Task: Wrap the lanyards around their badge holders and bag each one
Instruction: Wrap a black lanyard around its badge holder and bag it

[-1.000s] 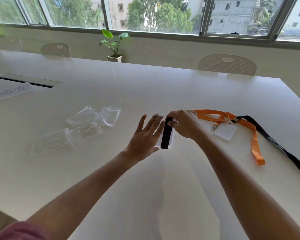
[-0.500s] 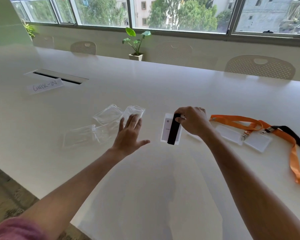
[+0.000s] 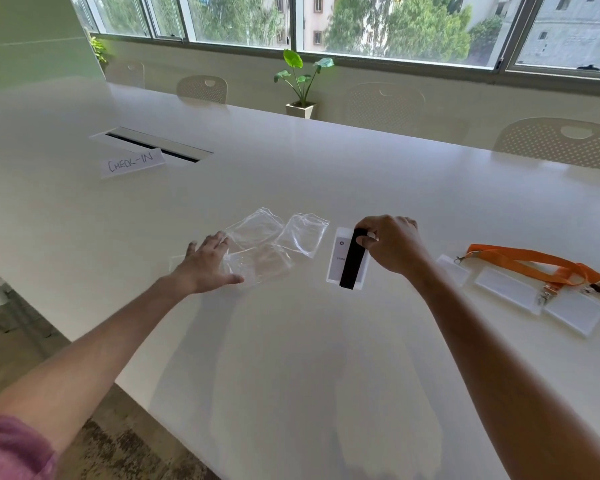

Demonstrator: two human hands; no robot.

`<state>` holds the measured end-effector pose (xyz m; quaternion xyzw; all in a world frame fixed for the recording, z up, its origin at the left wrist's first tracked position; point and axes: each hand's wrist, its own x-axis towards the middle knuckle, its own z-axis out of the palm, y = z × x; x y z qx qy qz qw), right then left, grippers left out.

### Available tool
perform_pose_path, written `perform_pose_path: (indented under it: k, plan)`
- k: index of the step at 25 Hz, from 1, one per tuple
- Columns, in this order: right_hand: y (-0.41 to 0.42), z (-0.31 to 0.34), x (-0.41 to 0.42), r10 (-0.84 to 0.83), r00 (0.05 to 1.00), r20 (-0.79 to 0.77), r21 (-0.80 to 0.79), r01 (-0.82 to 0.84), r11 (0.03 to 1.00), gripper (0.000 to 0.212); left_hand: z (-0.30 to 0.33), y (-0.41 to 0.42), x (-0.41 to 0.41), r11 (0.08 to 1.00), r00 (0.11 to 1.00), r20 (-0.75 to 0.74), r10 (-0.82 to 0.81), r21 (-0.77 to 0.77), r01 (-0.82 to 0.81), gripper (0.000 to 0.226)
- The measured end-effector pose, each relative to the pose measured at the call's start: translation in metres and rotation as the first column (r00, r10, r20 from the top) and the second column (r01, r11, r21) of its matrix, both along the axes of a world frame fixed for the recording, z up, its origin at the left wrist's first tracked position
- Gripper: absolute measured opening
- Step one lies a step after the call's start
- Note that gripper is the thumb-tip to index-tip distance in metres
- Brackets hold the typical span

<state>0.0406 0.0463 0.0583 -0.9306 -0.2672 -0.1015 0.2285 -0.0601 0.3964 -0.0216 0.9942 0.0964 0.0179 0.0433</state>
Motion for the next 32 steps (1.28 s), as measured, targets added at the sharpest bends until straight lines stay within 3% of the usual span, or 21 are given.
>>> perform_pose_path:
  k: [13, 18, 26, 32]
  plan:
    - [0.069, -0.002, 0.0, 0.088, 0.996, 0.007, 0.002, -0.088, 0.996, 0.023, 0.001, 0.044, 0.003, 0.992, 0.986, -0.167, -0.025, -0.13, 0.003, 0.116]
    - [0.087, -0.001, 0.004, 0.115, 0.993, 0.019, 0.004, -0.115, 0.993, 0.023, 0.003, 0.049, 0.003, 0.952, 0.996, -0.086, -0.039, -0.307, 0.011, 0.11]
    - [0.104, 0.001, 0.003, 0.157, 0.987, 0.019, 0.024, -0.158, 0.987, 0.02, 0.001, 0.055, -0.011, 0.923, 0.996, 0.087, -0.017, -0.381, 0.049, 0.105]
    - [0.108, 0.006, -0.005, 0.14, 0.99, -0.012, 0.167, -0.136, 0.977, 0.02, 0.008, 0.048, -0.026, 0.899, 0.963, 0.27, 0.006, -0.424, 0.113, 0.1]
